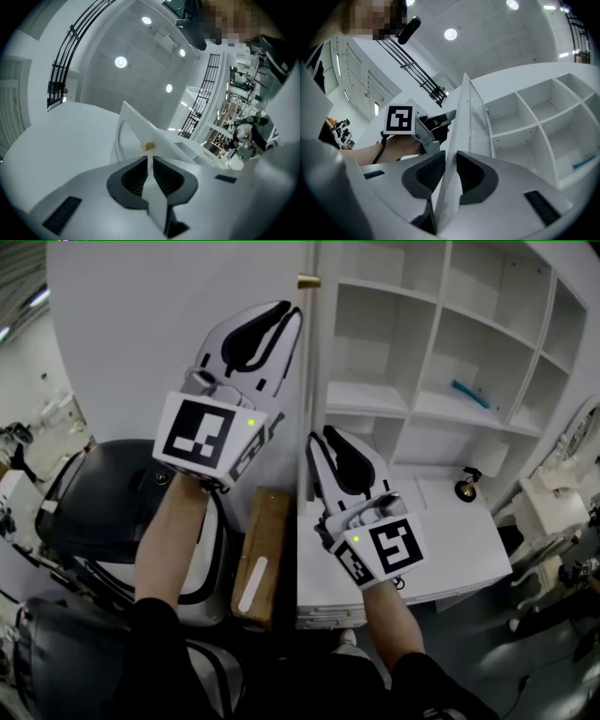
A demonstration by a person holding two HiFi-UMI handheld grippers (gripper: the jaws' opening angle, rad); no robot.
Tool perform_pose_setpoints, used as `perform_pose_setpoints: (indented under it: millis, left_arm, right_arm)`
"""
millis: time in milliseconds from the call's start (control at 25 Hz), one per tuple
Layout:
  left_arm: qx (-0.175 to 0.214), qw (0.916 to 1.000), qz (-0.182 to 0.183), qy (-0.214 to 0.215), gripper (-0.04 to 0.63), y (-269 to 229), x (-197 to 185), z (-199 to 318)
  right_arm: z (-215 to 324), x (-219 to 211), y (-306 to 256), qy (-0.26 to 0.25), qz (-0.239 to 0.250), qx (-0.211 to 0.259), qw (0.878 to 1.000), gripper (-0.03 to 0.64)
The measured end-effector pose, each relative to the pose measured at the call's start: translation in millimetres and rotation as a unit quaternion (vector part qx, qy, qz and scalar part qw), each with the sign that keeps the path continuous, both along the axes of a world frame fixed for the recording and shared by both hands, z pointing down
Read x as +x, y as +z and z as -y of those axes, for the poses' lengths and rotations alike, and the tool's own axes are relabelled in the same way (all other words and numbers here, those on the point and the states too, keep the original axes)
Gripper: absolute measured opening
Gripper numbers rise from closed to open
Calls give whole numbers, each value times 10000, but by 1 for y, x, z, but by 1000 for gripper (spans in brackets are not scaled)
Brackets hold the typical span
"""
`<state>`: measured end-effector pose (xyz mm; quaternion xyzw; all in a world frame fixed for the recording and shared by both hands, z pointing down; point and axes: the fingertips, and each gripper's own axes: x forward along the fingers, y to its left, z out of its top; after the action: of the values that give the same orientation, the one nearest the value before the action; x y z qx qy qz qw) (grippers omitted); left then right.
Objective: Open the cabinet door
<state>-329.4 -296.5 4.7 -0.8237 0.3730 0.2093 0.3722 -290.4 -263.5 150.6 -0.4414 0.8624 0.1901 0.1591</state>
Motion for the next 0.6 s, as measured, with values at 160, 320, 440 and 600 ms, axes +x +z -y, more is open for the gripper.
perform_pose_setpoints:
  millis: [160, 320, 440, 600]
  left_arm:
    - [-402, 9982, -436, 112, 26, 40, -8, -6]
    - [-853, 9947, -573, 55, 12, 93, -9, -9]
    - [-1143, 9916, -600, -10, 11, 127, -6, -17]
    - [-1641, 9852, -477, 128, 11, 173, 11, -28]
  right_arm:
    - [-3, 3, 12, -4, -23, -99, 9999, 77]
    - [-5, 7, 27, -3, 120, -254, 9996, 55]
    - [-9, 8, 38, -70, 199, -367, 9991, 44]
    - [-15, 11, 54, -6, 229, -443, 9988, 26]
